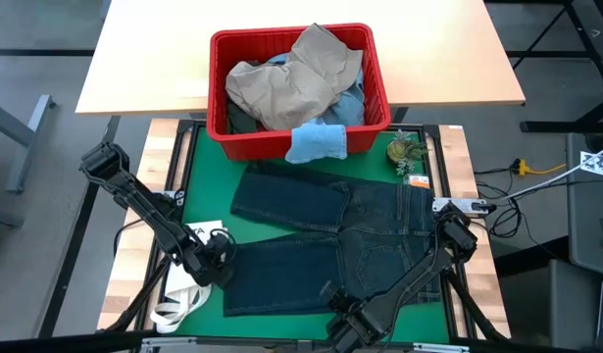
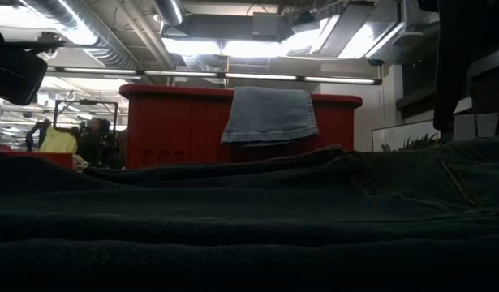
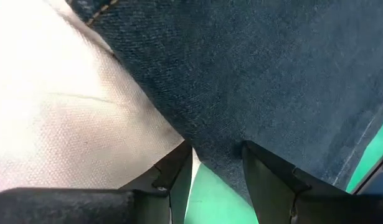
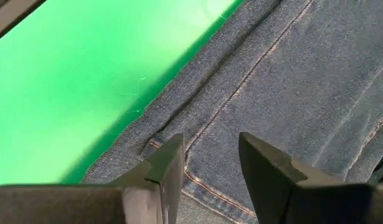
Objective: Fold Laundry from Bin
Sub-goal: Fold the dark blue pants
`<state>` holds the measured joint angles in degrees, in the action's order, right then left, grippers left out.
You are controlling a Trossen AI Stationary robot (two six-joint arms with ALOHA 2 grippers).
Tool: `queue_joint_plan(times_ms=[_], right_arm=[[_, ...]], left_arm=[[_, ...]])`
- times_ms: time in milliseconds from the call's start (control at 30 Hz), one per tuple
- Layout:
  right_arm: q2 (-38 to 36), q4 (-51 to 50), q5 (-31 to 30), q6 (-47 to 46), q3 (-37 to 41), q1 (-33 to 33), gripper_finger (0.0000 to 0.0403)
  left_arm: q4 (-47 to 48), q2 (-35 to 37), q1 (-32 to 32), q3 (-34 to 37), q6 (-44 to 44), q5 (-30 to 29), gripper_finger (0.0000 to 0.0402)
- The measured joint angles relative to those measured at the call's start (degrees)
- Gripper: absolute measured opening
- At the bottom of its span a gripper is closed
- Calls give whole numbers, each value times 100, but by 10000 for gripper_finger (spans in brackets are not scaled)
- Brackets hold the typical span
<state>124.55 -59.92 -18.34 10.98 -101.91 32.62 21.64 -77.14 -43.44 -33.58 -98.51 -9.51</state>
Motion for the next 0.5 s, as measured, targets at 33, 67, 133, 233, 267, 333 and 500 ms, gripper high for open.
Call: queue_joint_plan(times_ms=[33,67,133,233,267,333,500], right_arm=[[0,0,0,0,0,0,154],[0,0,-1,0,0,0,154],[0,0,-1,0,0,0,154],[0,0,-1,0,0,0,154],[0,0,-1,0,0,0,154],[0,-2,-1,-6,0,0,154],[0,-17,-10,-50,0,4,154]], left_arm=[[7,-2,2,0,-38,-2,135],[13,-4,2,0,-83,-4,135],[20,-4,2,0,-180,-7,135],[19,-4,2,0,-194,-7,135],[20,-4,2,0,-194,-7,135],[18,-4,2,0,-191,-7,135],[20,-7,-24,0,-194,-16,135]])
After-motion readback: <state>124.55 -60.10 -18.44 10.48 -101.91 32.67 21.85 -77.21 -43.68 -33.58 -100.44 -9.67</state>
